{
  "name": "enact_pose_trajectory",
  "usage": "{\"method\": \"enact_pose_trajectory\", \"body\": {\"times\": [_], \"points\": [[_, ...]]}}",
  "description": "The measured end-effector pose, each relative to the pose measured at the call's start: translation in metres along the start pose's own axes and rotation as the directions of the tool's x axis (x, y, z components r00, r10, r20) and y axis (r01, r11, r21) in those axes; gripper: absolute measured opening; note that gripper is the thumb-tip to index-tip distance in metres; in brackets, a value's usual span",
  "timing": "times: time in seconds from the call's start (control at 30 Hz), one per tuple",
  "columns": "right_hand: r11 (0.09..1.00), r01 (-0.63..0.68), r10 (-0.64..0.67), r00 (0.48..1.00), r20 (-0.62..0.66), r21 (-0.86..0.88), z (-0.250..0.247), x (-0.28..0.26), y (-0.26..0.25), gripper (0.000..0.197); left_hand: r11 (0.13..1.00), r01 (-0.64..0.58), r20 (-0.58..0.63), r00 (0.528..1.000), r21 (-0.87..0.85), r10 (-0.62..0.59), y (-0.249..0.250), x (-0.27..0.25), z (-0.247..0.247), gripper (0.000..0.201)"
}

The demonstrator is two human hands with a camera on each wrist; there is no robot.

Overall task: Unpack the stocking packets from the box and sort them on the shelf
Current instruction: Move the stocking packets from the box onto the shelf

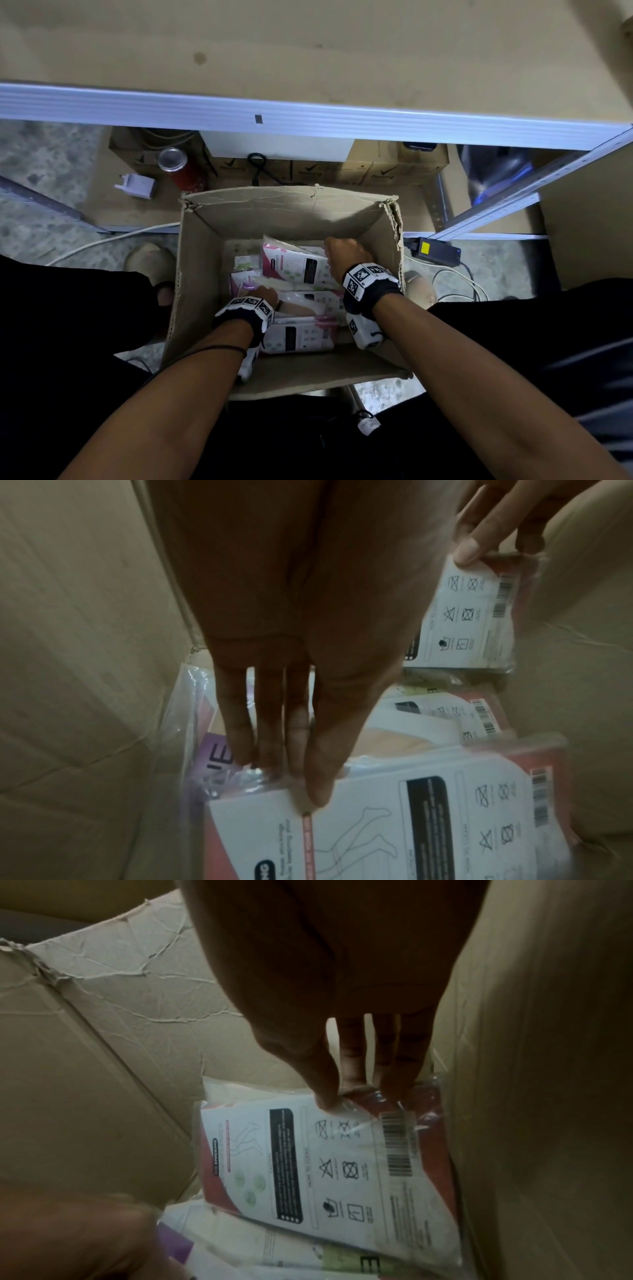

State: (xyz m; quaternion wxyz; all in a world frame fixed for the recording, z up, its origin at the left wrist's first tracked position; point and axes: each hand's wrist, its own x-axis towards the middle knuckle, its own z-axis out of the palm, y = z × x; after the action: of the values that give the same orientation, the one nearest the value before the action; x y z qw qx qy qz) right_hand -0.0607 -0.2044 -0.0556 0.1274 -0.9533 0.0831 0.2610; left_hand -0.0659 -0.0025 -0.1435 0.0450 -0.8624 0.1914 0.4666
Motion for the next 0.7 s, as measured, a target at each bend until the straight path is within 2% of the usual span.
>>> {"method": "enact_pose_trajectory", "body": {"times": [0.2,0.4,0.6,0.7], "points": [[1.0,-0.002,0.002,1.0,0.006,-0.006,-0.002,0.0,-0.001,0.024,0.999,-0.04,-0.021,0.999,-0.03,0.04,-0.004,-0.004,-0.003,0.044],[1.0,-0.001,0.001,1.0,0.016,-0.016,-0.006,0.0,-0.004,0.025,0.993,-0.107,-0.02,0.994,-0.046,0.106,0.001,-0.013,-0.018,0.023],[0.999,0.015,-0.017,0.999,-0.033,-0.041,-0.018,-0.004,-0.008,0.023,0.985,-0.15,-0.083,0.986,-0.08,0.144,0.005,-0.021,-0.033,0.037],[0.998,0.012,-0.015,0.999,-0.047,-0.057,-0.023,-0.009,-0.011,0.027,0.981,-0.15,-0.085,0.986,-0.123,0.141,0.005,-0.03,-0.042,0.026]]}}
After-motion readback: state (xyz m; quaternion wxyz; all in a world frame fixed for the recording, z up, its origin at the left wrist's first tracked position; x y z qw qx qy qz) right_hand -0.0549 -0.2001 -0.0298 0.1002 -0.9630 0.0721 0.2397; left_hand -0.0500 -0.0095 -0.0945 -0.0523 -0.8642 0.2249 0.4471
